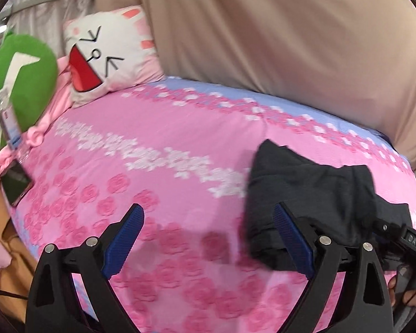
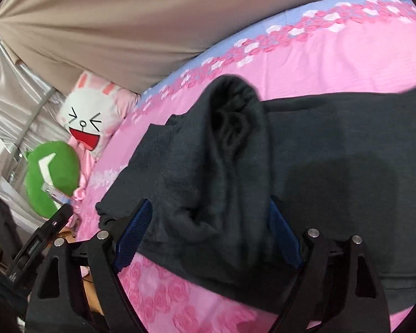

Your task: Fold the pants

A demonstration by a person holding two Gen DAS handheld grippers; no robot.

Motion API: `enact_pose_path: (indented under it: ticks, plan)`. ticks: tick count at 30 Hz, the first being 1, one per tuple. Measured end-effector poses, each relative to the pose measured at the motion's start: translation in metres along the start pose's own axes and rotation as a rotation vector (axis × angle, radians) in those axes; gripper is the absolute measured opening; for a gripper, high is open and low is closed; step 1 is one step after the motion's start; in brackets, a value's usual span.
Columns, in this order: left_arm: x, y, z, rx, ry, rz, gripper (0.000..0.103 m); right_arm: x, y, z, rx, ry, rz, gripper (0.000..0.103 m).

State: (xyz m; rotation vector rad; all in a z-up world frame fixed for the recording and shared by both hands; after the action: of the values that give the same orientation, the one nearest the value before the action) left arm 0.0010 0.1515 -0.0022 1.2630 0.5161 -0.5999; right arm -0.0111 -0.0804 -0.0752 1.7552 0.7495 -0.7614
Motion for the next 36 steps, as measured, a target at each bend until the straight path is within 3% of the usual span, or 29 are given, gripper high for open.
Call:
enact_pose_path:
  ticks: [1,3,6,8,9,10,11,14,18,21,24,26,28,29,30,31,34,36]
  plan:
    - [-0.001,-0.001,-0.002,-0.002,0.002,0.0,0.092,0.002,0.001,-0.006,-0.026,-0.011,-0.004,0.02]
    - [-0.002,-0.002,-0.004,-0.002,-0.008,-0.005,0.092,-0.011,0.014,-0.017,-0.039,0.005,0.034,0.018]
    - [-0.002,0.0,0.007,0.005,-0.055,-0.004,0.092,-0.072,0.046,-0.024,-0.057,0.026,0.187,0.018]
    - [-0.003,0.0,0.018,0.019,-0.09,-0.003,0.092,-0.101,0.06,-0.008,-0.054,-0.009,0.26,0.018]
    - [-0.001,-0.002,0.025,0.029,-0.104,-0.006,0.092,-0.111,0.063,0.013,-0.053,-0.067,0.289,0.019]
    - [0.002,-0.004,0.031,0.038,-0.112,-0.014,0.092,-0.109,0.062,0.033,-0.045,-0.124,0.283,0.019]
    - [0.008,-0.008,0.037,0.045,-0.118,-0.033,0.092,-0.092,0.053,0.067,-0.025,-0.208,0.221,0.019]
    - [0.028,-0.021,0.056,0.05,-0.16,-0.102,0.092,-0.05,0.018,0.127,0.055,-0.303,0.058,0.02]
    - [0.042,-0.029,0.08,0.061,-0.201,-0.152,0.092,-0.065,0.022,0.123,0.107,-0.213,0.107,0.02]
    - [0.045,-0.028,0.095,0.076,-0.223,-0.169,0.092,-0.109,0.049,0.096,0.075,-0.154,0.22,0.02]
    - [0.043,-0.027,0.106,0.079,-0.248,-0.168,0.092,-0.143,0.058,0.1,0.05,-0.184,0.294,0.02]
    - [0.047,-0.029,0.114,0.085,-0.265,-0.176,0.092,-0.132,0.044,0.13,0.061,-0.264,0.245,0.024]
    - [0.056,-0.032,0.122,0.093,-0.274,-0.198,0.092,-0.094,0.014,0.176,0.109,-0.391,0.103,0.025]
    - [0.06,-0.035,0.126,0.096,-0.28,-0.212,0.092,-0.089,0.007,0.184,0.136,-0.38,0.096,0.027]
    - [0.068,-0.038,0.131,0.096,-0.292,-0.236,0.092,-0.096,0.004,0.185,0.191,-0.311,0.131,0.029]
    - [0.073,-0.04,0.133,0.092,-0.301,-0.252,0.092,-0.105,0.005,0.186,0.226,-0.281,0.151,0.036]
    - [0.092,-0.044,0.131,0.008,-0.339,-0.305,0.092,-0.129,0.011,0.196,0.245,-0.327,0.226,0.063]
    - [0.104,-0.049,0.129,-0.075,-0.393,-0.338,0.092,-0.126,0.01,0.2,0.24,-0.33,0.199,0.066]
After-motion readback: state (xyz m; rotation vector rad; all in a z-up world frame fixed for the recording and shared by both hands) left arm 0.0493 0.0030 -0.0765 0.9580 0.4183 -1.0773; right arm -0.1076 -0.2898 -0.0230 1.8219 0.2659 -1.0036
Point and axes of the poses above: each gripper's, at about its wrist camera, not at the fingertips, and x roughly the way its jaws point, z to its right, y to its top, the point moved 10 cm from there along x, roughly the way its jaws point, and after that the axes turned 14 degrees about -y, right-handed, at the moved point
